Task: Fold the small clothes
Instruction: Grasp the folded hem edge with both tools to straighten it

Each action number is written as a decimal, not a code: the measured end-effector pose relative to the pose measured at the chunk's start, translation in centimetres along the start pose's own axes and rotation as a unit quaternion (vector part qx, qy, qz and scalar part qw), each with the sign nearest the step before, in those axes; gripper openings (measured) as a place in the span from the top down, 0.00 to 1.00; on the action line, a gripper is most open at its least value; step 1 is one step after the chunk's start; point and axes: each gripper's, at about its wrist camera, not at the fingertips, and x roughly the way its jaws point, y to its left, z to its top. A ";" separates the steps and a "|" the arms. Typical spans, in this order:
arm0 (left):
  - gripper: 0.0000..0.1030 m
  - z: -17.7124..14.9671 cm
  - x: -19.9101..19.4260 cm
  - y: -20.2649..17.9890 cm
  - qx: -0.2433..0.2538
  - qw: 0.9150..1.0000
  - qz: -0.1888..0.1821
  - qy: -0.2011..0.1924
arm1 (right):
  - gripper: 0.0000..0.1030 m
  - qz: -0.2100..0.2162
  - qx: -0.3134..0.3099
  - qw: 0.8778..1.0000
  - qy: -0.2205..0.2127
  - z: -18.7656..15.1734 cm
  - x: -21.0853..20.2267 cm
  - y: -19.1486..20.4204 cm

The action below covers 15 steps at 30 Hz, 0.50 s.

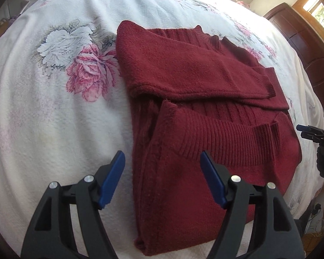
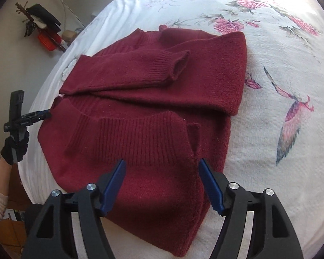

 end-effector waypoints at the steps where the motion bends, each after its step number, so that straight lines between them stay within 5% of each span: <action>1: 0.31 0.1 0.2 -0.1 0.006 1.000 0.002 0.003 | 0.32 -0.007 -0.010 1.000 0.005 0.2 0.5 0.3; 8: 0.35 1.2 1.2 -1.7 0.032 0.999 0.014 0.003 | 0.34 -0.028 -0.036 0.998 0.033 0.7 3.0 0.7; 11: 0.53 1.5 1.4 -2.4 0.048 0.999 0.016 0.003 | 0.54 -0.063 -0.066 0.995 0.038 0.4 3.5 1.3; 15: 0.66 1.5 1.4 -3.0 0.069 0.997 0.027 0.003 | 0.88 -0.029 -0.065 0.997 0.027 -0.1 2.5 1.2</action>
